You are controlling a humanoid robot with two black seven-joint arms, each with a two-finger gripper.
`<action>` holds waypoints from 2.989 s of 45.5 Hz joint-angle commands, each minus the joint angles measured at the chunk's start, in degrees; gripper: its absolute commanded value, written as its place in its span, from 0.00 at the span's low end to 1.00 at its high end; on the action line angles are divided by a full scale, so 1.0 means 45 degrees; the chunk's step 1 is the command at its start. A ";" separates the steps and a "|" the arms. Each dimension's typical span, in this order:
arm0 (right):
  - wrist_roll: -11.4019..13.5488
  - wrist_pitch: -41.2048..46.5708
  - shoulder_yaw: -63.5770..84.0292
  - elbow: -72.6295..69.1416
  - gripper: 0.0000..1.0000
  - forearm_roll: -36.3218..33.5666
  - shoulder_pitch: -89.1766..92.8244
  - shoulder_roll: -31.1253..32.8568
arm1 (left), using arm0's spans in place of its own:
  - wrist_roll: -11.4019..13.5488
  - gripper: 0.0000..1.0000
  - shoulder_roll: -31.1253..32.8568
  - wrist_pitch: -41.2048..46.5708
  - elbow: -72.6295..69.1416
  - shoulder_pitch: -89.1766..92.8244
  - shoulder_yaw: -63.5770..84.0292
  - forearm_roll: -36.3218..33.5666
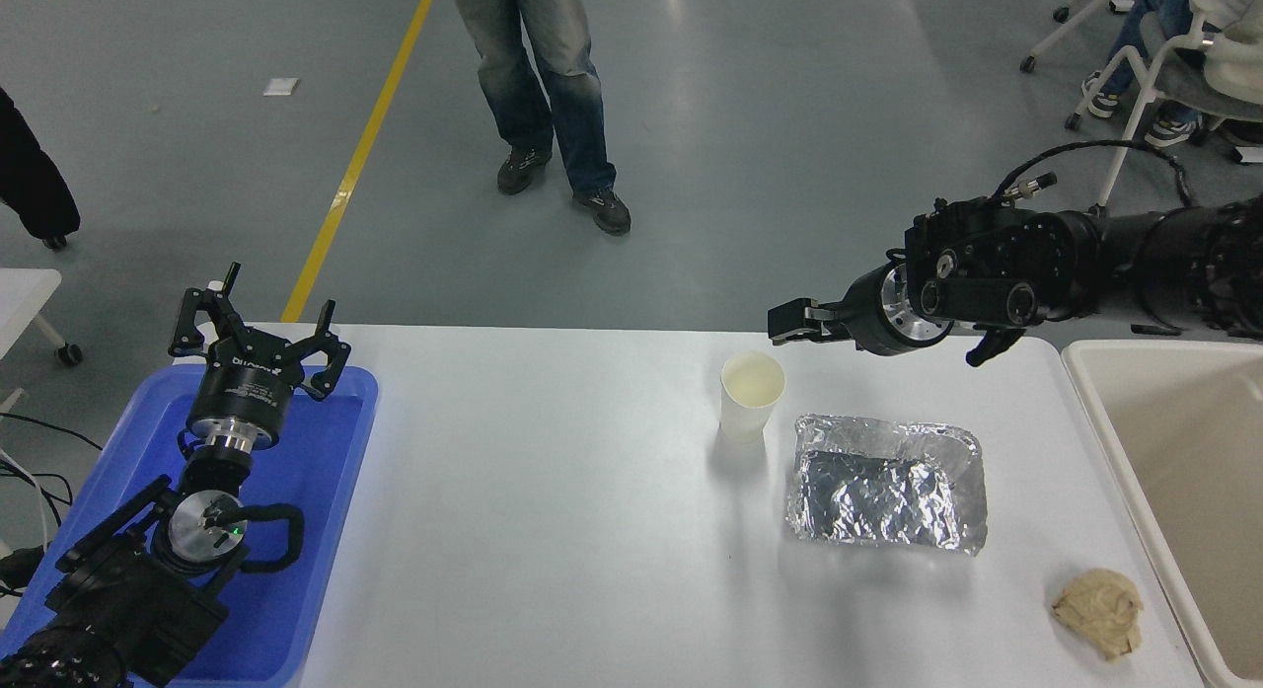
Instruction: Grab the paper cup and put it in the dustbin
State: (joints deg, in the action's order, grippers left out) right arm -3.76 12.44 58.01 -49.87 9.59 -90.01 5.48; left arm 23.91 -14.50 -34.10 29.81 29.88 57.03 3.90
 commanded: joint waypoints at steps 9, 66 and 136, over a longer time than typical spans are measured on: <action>-0.0004 -0.0987 -0.0370 0.1706 1.00 -0.0003 0.2151 -0.0828 | 0.0000 1.00 0.0000 0.0000 -0.0003 0.0000 0.0001 -0.0007; -0.0141 -0.1690 -0.0703 0.3366 0.46 0.0251 0.3949 -0.1218 | 0.0000 1.00 0.0000 0.0000 -0.0003 0.0000 0.0001 -0.0007; -0.0903 0.3289 -0.0450 -0.1496 0.00 0.1501 -0.5952 0.4152 | 0.0000 1.00 0.0000 0.0000 -0.0003 0.0000 0.0001 -0.0007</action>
State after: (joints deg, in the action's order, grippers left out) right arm -8.08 21.58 55.74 -51.96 14.27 -106.66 17.76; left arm 23.91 -14.50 -34.10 29.80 29.88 57.02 3.90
